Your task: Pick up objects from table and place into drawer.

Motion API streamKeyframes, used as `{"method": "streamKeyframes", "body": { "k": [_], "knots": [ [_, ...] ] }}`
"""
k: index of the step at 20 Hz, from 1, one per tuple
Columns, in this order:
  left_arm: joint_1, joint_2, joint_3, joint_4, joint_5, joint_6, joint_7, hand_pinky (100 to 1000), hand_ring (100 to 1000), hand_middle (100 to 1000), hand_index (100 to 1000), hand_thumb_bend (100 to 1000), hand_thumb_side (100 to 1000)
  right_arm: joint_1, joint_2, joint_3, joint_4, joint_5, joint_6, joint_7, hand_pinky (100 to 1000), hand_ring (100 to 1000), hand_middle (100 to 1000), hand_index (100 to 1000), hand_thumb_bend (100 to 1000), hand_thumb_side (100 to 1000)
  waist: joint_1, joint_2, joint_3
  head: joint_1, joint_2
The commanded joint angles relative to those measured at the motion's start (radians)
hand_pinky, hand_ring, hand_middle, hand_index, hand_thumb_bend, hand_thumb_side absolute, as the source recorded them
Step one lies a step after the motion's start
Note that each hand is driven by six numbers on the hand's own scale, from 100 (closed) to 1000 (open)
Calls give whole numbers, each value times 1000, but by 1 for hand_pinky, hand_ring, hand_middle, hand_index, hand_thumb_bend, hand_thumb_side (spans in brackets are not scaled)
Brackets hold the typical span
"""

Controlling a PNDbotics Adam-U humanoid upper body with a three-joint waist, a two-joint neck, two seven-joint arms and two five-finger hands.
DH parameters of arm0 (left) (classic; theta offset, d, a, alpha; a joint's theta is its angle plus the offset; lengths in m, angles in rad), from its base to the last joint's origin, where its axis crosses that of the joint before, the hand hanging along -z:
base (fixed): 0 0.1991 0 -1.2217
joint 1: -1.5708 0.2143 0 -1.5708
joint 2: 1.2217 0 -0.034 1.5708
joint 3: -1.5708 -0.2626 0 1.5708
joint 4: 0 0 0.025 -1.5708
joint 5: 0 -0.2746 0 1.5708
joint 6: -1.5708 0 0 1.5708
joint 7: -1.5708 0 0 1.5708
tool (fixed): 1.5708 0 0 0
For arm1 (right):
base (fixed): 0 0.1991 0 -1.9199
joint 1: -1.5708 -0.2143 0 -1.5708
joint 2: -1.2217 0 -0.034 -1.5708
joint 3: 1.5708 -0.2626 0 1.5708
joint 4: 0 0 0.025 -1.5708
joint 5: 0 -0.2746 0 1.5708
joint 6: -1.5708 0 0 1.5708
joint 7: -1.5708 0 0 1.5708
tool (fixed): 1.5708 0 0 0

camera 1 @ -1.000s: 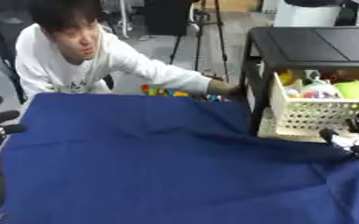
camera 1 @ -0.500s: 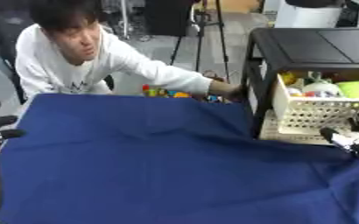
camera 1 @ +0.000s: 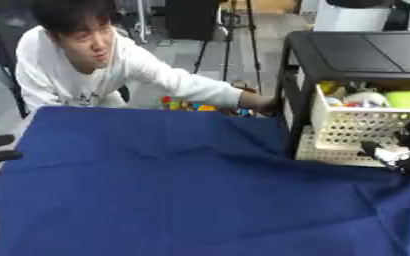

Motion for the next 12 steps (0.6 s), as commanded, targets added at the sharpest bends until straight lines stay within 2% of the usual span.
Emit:
{"method": "streamKeyframes", "body": {
  "k": [1, 12],
  "knots": [
    [-12, 4, 2, -13, -5, -2, -5, 548, 624, 694, 894, 393, 984, -15, -19, -7, 0, 0, 3, -8, 141, 567, 722, 847, 445, 971, -2, -8, 6, -4, -17],
    [-15, 2, 1, -13, -10, -6, -9, 549, 622, 693, 895, 390, 987, -19, -23, -22, 25, 18, 13, -31, 144, 572, 729, 854, 437, 980, -4, 10, 18, -15, -35]
  ]
}}
